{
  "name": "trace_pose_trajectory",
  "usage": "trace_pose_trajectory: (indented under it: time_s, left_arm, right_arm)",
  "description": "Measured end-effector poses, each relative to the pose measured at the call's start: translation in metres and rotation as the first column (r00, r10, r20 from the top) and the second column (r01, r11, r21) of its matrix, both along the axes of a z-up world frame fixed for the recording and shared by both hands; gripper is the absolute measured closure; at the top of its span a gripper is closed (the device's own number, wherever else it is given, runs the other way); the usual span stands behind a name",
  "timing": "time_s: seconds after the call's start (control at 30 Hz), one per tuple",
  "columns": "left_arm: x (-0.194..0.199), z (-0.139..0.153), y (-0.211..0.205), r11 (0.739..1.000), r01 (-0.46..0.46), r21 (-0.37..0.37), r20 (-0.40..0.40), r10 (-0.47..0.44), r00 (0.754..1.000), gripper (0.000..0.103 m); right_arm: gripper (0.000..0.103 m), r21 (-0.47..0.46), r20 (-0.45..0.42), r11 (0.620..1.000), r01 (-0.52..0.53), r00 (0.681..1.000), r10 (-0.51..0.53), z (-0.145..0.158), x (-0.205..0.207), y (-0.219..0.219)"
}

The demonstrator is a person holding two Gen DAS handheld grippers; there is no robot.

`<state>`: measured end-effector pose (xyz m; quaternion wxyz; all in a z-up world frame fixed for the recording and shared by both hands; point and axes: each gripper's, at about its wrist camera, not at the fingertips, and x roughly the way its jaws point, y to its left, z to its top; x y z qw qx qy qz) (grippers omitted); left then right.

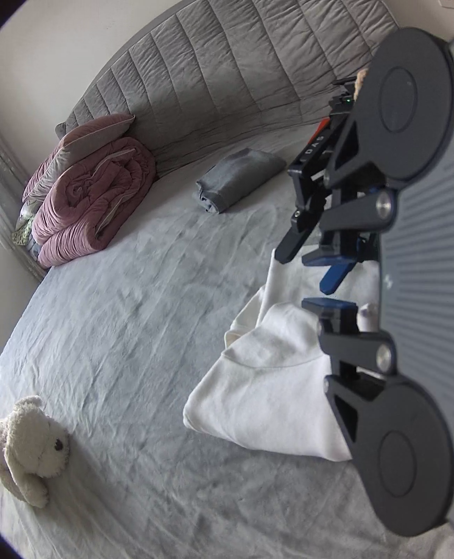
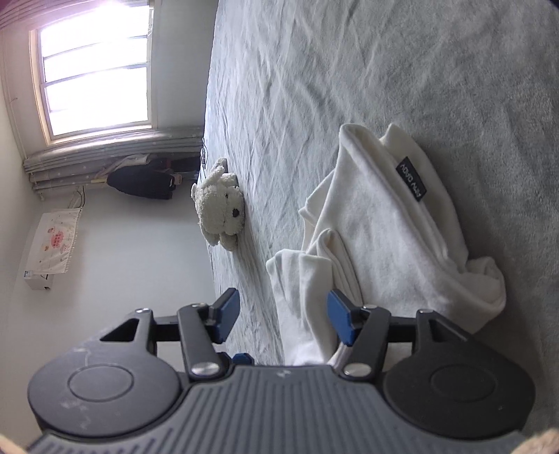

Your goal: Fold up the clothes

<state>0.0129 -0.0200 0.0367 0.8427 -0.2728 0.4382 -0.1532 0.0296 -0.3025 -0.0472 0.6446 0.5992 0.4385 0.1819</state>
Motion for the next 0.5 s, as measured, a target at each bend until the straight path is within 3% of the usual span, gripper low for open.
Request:
trace_pose_trajectory:
  time_s: [0.17,0.3,0.5]
  left_arm:
    - [-0.006,-0.007,0.018,0.997,-0.016,0.078,0.037,0.013,0.999,0.085]
    - [-0.008,-0.022,0.037,0.992,-0.033,0.121,0.042,0.028,0.999,0.085]
    - [-0.009,-0.041,0.054,0.994,0.004,0.113,0.088,-0.014,0.996,0.085]
  right_arm:
    - [0.042,-0.053,-0.004,0.998,-0.024,1.0,0.024,0.002,0.007,0.012]
    - [0.042,-0.171,0.006,0.984,-0.052,0.999,0.053,0.006,0.009,0.022]
    - [0.042,-0.312,0.027,0.945,-0.093,0.994,0.107,0.01,0.012,0.041]
